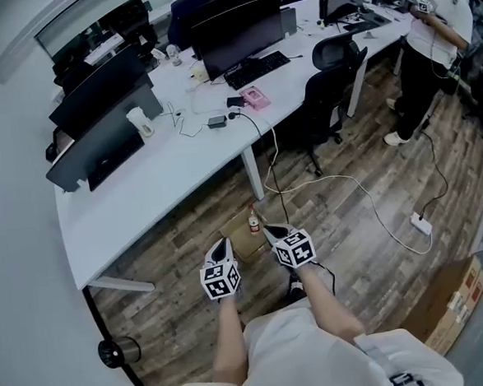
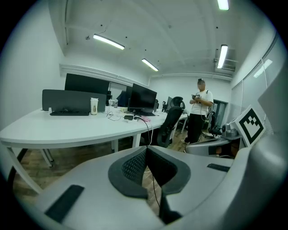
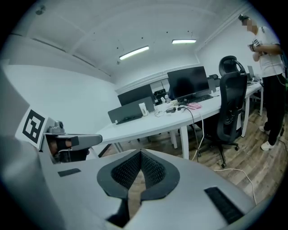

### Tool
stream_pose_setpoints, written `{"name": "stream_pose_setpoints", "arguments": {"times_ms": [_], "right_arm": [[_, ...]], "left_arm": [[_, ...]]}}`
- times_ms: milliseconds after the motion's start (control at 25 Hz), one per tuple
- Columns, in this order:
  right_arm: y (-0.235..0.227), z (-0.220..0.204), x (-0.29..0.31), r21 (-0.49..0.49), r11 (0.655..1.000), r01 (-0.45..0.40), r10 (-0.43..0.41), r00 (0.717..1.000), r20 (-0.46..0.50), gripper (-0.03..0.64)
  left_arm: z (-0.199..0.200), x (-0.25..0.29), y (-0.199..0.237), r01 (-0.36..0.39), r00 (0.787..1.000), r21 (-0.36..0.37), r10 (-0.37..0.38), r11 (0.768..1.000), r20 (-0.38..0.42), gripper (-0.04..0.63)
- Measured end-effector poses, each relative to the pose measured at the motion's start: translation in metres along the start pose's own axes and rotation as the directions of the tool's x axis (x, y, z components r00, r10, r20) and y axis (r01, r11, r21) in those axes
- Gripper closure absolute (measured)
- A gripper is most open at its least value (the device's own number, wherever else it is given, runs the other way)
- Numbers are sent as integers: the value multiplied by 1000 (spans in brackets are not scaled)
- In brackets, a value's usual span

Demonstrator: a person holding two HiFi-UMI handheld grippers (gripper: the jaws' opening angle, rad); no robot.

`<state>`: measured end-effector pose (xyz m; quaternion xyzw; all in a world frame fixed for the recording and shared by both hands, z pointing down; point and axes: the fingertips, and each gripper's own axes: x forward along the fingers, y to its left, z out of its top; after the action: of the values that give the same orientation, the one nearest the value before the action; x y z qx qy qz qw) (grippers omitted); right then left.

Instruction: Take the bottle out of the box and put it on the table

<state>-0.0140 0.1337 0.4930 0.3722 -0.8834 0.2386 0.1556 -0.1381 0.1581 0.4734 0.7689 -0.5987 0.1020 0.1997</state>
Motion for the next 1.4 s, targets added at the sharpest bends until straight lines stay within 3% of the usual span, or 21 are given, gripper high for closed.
{"name": "stream_pose_setpoints", "arguments": {"times_ms": [480, 800, 1120, 1280, 1400], "right_arm": [[-63, 34, 37, 56, 997, -45, 44, 999, 25, 578], [-116, 34, 38, 152, 988, -13, 11, 1000, 14, 578], [-165, 6, 67, 202, 976, 78, -63, 995, -76, 578], [-162, -21, 94, 201, 976, 88, -53, 983, -176, 578], [-167, -32, 126, 242, 964, 109, -60, 978, -200, 578]], "left_arm": [[15, 66, 18, -45, 998, -5, 44, 999, -49, 581], [8, 119, 25, -30, 992, 11, 31, 1000, -120, 580], [-28, 206, 54, 21, 975, -16, -24, 1000, -219, 580], [-56, 242, 85, 19, 966, -42, -29, 999, -257, 580], [-75, 268, 112, 2, 959, -53, -17, 999, -283, 580]]}}
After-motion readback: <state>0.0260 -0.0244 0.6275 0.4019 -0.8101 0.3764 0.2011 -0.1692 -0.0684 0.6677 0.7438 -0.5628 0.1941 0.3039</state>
